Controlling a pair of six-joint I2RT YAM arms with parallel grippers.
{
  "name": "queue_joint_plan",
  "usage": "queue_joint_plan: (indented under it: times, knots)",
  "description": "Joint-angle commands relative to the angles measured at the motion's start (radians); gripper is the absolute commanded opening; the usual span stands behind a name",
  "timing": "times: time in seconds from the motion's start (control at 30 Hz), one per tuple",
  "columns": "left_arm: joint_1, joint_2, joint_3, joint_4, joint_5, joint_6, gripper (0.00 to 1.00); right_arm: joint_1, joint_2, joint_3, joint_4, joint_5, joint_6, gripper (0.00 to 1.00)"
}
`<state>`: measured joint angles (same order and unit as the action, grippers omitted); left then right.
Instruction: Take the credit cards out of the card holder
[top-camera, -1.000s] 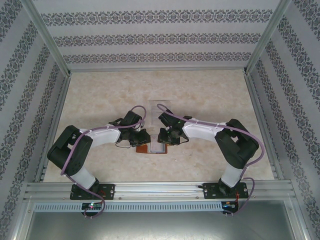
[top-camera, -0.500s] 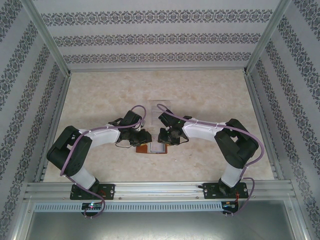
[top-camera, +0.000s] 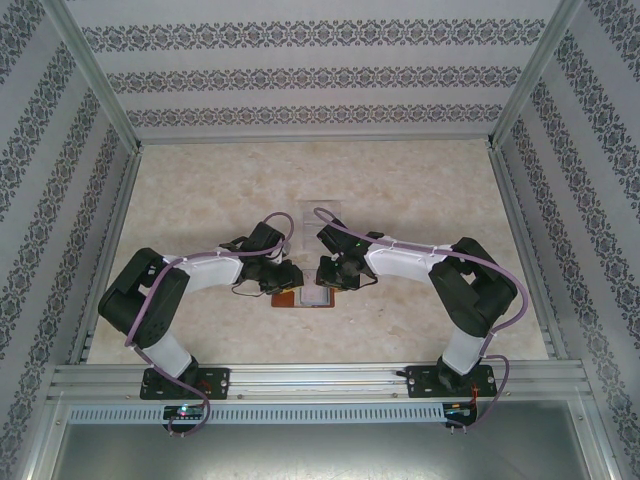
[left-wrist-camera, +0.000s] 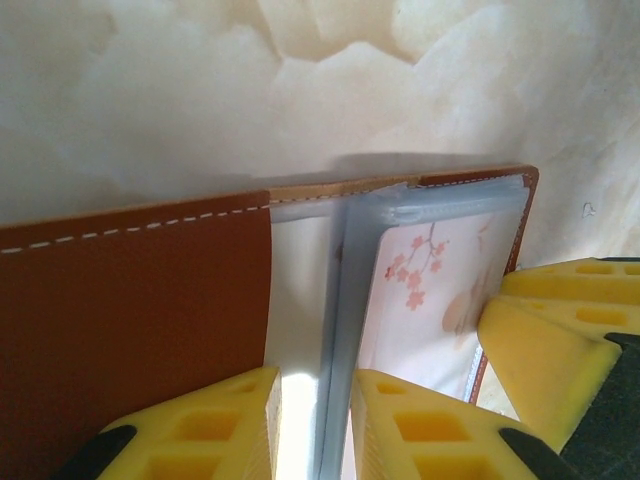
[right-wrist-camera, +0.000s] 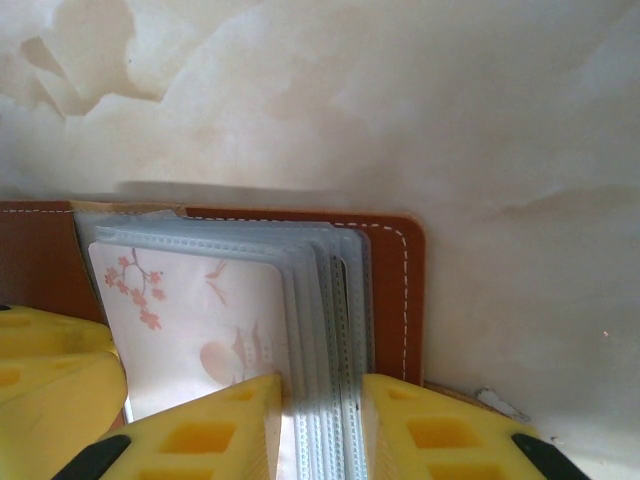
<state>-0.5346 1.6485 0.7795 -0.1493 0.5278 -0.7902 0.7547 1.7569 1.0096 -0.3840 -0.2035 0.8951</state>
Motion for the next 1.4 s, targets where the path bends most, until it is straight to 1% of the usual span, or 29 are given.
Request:
queue_joint_plan:
  times: [0.0,0.13,0.37,0.47,0.5,0.7,0.8,0.9,1.0,1.07,1.37]
  knots:
    - [0.007,0.020,0.021,-0.083,-0.034,0.036,0.24,-0.002,0.011,-0.017,-0.015,-0.001,0.013,0.29]
    - [0.007,0.015,0.033,-0.129,-0.053,0.050,0.23,-0.005,0.010,-0.016,-0.033,0.006,0.014,0.32]
    - [0.006,-0.015,0.036,-0.151,-0.074,0.060,0.21,-0.009,0.006,-0.019,-0.042,0.016,0.018,0.33]
    - [0.006,-0.039,0.032,-0.126,-0.069,0.057,0.22,-0.008,0.004,-0.020,-0.041,0.014,0.018,0.32]
    - [0.007,-0.047,0.031,-0.109,-0.062,0.053,0.22,-0.008,0.004,-0.019,-0.042,0.012,0.015,0.32]
    - [0.007,-0.047,0.016,-0.025,0.000,0.031,0.32,-0.008,0.001,-0.016,-0.039,0.009,0.015,0.32]
    - [0.006,-0.016,0.021,-0.018,0.020,0.032,0.32,-0.008,0.001,-0.014,-0.043,0.008,0.013,0.32]
    - [0.007,0.007,0.024,-0.017,0.027,0.032,0.31,-0.009,-0.002,-0.016,-0.046,0.011,0.012,0.32]
    - [0.007,0.023,0.029,-0.032,0.024,0.033,0.27,-0.009,-0.005,-0.018,-0.045,0.012,0.014,0.32]
    - [0.007,0.028,0.029,-0.042,0.017,0.038,0.26,-0.009,-0.005,-0.020,-0.045,0.013,0.016,0.32]
    - [0.007,0.025,0.055,-0.161,-0.061,0.075,0.22,-0.009,-0.004,-0.019,-0.051,0.017,0.017,0.35]
